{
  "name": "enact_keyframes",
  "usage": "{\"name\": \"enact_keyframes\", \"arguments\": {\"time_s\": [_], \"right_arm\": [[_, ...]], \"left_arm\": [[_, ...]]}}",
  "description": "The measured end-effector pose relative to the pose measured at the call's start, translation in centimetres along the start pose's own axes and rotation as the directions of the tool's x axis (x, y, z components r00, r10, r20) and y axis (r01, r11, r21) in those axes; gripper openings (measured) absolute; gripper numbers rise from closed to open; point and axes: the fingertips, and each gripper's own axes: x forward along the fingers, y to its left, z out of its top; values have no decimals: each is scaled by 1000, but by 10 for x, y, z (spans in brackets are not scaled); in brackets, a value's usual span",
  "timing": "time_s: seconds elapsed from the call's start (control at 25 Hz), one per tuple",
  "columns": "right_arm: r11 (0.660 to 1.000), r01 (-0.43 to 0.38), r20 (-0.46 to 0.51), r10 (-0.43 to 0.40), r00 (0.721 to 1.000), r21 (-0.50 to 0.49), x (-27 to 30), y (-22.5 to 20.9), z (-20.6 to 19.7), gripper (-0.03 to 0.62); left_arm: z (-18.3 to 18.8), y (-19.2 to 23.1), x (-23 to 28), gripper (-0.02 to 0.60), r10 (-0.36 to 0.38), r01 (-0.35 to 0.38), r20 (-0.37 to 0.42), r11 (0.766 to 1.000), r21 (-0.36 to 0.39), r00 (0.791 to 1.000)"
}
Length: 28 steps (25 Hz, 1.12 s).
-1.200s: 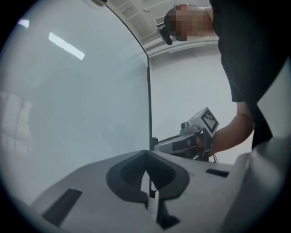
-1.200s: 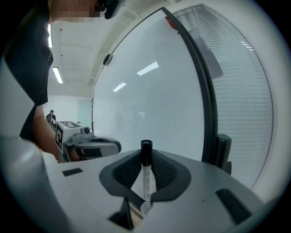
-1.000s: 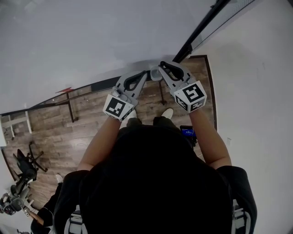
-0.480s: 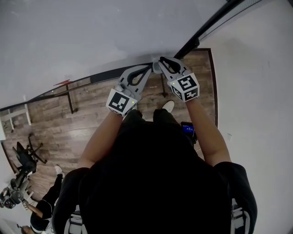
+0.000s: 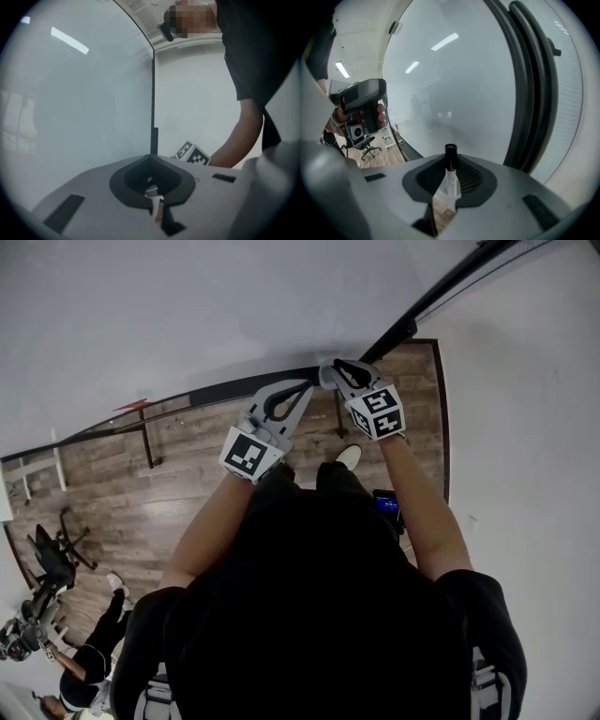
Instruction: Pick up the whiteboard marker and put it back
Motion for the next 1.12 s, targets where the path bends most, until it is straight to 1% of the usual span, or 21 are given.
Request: {"name": "enact_keyframes", "arguments": {"time_s": [0.2,0.4,0.56,0.72,0.84,0.96,1.12], "right_arm": [[1000,9,-13,-8,1000,14,6,-3,1,64],[997,15,-19,-14,1000,76,12,-9,0,64],[995,7,-23,-5,1000,99,12,-9,-2,69],[995,6,-24,-4,1000,97,8,-8,-1,112],[995,14,-20,-12,1000,96,4,-11,1,127],[995,21,-13,-20,1000,97,-5,-14,3,137],[996,27,15,-28,999,87,-22,-15,13,140]], "left_arm": [[4,-1,-3,3,7,-7,9,1000,-3,1000],[14,3,-6,3,30,-30,30,1000,-9,999],[18,3,-8,3,37,-37,35,999,-3,999],[20,7,-10,4,44,-44,40,999,2,998],[21,10,-9,3,46,-46,36,999,3,998],[24,11,-7,3,56,-56,26,998,-1,998],[27,11,-5,4,52,-53,35,999,3,998]]}}
